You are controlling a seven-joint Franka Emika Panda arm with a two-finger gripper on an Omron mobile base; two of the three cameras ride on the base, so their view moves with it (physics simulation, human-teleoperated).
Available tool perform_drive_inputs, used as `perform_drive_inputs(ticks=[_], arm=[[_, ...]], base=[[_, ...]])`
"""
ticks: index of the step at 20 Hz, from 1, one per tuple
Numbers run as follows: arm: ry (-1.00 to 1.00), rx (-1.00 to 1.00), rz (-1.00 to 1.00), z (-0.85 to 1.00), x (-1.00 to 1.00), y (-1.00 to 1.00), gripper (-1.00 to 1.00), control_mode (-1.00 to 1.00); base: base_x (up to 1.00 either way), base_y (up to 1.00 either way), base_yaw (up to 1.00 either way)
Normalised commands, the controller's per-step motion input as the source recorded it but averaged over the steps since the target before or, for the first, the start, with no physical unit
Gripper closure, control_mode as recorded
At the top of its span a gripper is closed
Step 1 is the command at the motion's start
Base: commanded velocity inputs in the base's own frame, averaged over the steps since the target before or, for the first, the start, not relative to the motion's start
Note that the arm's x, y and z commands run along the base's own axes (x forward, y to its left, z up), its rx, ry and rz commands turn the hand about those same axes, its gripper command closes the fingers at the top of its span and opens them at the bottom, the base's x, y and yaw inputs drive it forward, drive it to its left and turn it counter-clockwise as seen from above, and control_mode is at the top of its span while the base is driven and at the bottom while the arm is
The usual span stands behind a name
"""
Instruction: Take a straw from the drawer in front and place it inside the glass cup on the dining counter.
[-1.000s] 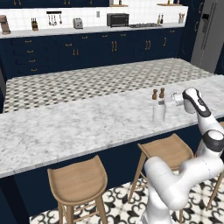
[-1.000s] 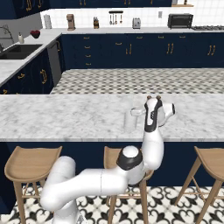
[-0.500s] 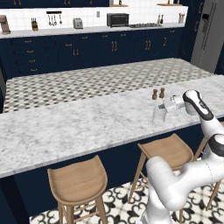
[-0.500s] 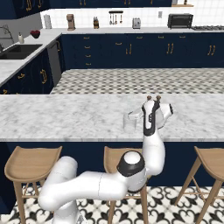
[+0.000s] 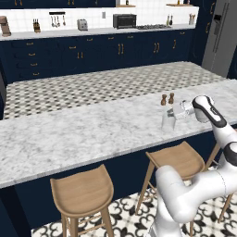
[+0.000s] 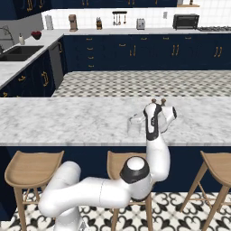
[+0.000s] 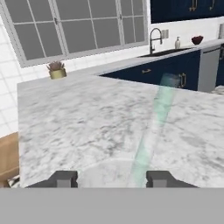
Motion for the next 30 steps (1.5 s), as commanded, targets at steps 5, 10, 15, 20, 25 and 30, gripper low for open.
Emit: perform_drive_inputs(ticks=[5,10,15,20,25,30], arm=[[-0.02,0.0,0.0,0.26,-0.06,-0.03,-1.0,-1.0],[-0.08,-0.04,0.0,0.62,-0.28,0.0,-1.0,-1.0],[-0.03,-0.01,0.0,0.63,-0.29,-0.05,-1.0,-1.0],[0.0,0.0,0.0,0.52,-0.42,-0.23,-1.0,-1.0],[-0.03,-0.01,0.02,0.12,-0.38,-0.15,-1.0,-1.0],[-0.22,-0.02,0.01,0.24,-0.72,0.0,-1.0,-1.0]], base=[[0.0,0.0,0.0],[0.0,0.0,0.0],[0.0,0.0,0.0],[0.0,0.0,0.0],[0.0,0.0,0.0],[0.0,0.0,0.0]])
